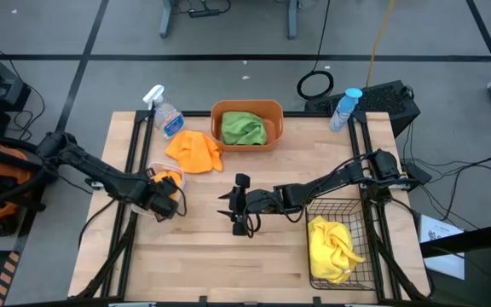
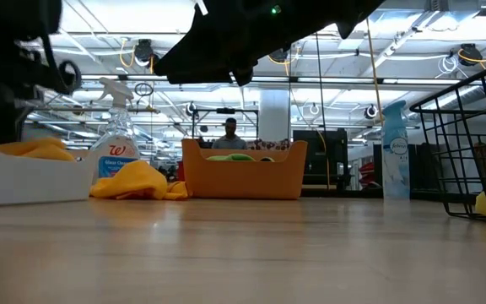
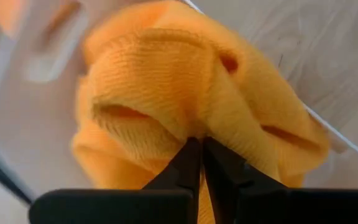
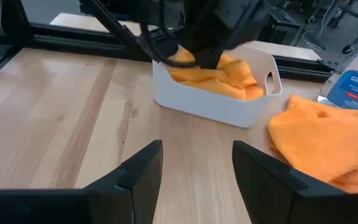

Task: Sort microfiber towel by color & place in baskets
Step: Put the bottom orange microfiber cloth into the white bin

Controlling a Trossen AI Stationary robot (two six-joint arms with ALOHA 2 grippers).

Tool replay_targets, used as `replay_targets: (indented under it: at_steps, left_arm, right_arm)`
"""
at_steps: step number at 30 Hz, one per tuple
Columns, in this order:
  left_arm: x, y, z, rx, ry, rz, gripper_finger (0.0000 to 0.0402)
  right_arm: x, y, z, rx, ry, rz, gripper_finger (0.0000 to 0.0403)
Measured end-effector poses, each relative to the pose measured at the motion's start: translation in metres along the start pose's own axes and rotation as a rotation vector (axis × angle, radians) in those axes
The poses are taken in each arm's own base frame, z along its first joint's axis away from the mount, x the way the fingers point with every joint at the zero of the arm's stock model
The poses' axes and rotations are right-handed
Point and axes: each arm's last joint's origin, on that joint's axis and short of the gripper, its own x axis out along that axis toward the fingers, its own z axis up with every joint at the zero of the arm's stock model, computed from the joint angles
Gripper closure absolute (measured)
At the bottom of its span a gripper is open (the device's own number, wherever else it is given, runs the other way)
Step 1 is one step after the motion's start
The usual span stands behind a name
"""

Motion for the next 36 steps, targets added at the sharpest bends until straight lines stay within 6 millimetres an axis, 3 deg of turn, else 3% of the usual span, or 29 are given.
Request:
replay_targets:
  at_steps: [5, 10, 22, 25, 36]
  left_arm:
    - [0.017, 0.001, 0.003, -0.033, 0.076, -0.021, 0.0377]
    - [0.017, 0.004, 0.004, -0.056, 0.121, -0.019, 0.0377]
    - [-0.049, 0.024, 0.012, -0.041, 0.112, -0.040, 0.0377]
    - [-0.055, 0.028, 0.011, -0.001, 0.083, -0.068, 0.0370]
    - [-0.022, 0.026, 0.012, 0.055, 0.071, -0.032, 0.0322]
  right_arm:
    - [-0.008, 0.004, 0.002, -0.012, 0.035, 0.013, 0.0216]
    - [-0.016, 0.010, 0.007, -0.024, 0.043, 0.031, 0.0216]
    - [-0.021, 0.017, 0.005, -0.042, 0.078, 0.049, 0.0216]
    - [-0.021, 0.019, 0.005, -0.049, 0.079, 0.054, 0.0216]
    - [-0.022, 0.022, 0.002, -0.058, 0.108, 0.059, 0.0216]
